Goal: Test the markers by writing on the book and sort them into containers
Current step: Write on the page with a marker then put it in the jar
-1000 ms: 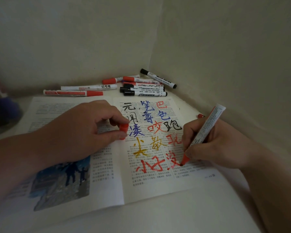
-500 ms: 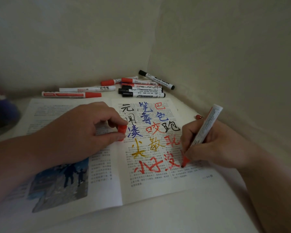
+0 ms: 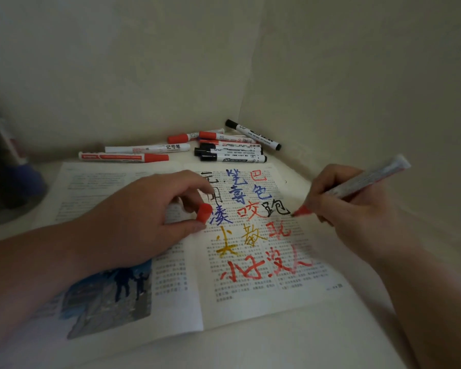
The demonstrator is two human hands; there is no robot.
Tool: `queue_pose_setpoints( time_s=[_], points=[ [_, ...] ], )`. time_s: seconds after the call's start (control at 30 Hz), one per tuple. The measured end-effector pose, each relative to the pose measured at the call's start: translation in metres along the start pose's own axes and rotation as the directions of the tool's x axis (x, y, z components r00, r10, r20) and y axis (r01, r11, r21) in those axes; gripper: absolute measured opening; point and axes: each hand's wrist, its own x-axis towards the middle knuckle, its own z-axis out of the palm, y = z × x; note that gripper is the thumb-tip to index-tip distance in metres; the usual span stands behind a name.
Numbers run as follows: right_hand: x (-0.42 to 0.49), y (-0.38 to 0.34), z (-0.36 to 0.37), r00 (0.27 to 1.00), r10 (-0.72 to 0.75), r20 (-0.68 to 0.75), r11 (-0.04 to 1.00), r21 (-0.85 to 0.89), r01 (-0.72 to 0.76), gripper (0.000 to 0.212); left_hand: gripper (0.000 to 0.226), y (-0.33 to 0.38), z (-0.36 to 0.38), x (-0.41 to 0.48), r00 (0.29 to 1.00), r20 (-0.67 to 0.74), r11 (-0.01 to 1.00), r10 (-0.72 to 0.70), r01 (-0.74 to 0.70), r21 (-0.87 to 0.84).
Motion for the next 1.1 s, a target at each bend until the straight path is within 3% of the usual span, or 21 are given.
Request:
queue_pose_setpoints(
  time_s=[0.1, 0.2, 0.27, 0.33, 0.47, 0.57, 0.67, 0.93, 1.1],
  points=[
    [0.008, -0.019, 0.016, 0.997, -0.039, 0.069, 0.991, 0.131, 0.030, 0.029, 0.051, 0.003, 0.001, -0.001, 0.998, -0.041, 0.989, -0.044, 0.038, -0.142],
    [0.027, -0.048, 0.031, 0.959, 0.006, 0.283, 1.000, -0.010, -0.003, 0.024, 0.056, 0.003, 0.001, 0.000, 0.988, -0.136, 0.957, -0.069, 0.027, -0.288],
    [0.046, -0.063, 0.039, 0.939, 0.004, 0.345, 1.000, -0.002, -0.004, 0.022, 0.056, 0.001, 0.001, 0.000, 0.981, -0.176, 0.948, -0.079, 0.019, -0.319],
    [0.062, -0.071, 0.050, 0.941, -0.044, 0.334, 0.995, 0.101, 0.011, 0.018, 0.054, -0.002, 0.000, 0.000, 0.975, -0.209, 0.951, -0.074, 0.007, -0.309],
    [0.068, -0.055, 0.069, 0.992, -0.059, 0.115, 0.933, 0.360, 0.014, 0.012, 0.045, -0.008, -0.002, 0.001, 0.959, -0.263, 0.958, -0.106, 0.028, -0.284],
    [0.062, -0.033, 0.069, 0.996, -0.023, 0.083, 0.937, 0.349, -0.007, 0.007, 0.041, -0.008, -0.004, 0.003, 0.953, -0.281, 0.962, -0.110, 0.031, -0.271],
    [0.062, -0.024, 0.063, 0.993, 0.012, 0.119, 0.941, 0.334, -0.051, 0.007, 0.036, -0.005, -0.005, 0.004, 0.958, -0.267, 0.970, -0.104, 0.039, -0.239],
    [0.059, -0.020, 0.067, 0.949, -0.075, 0.306, 0.964, 0.267, -0.010, 0.022, 0.023, -0.008, -0.004, 0.004, 0.953, -0.302, 0.982, -0.007, -0.050, -0.184],
    [0.056, -0.021, 0.074, 0.940, -0.112, 0.322, 0.935, 0.355, -0.011, 0.022, 0.019, -0.012, -0.005, 0.004, 0.965, -0.254, 0.909, -0.057, -0.055, -0.414]
  ],
)
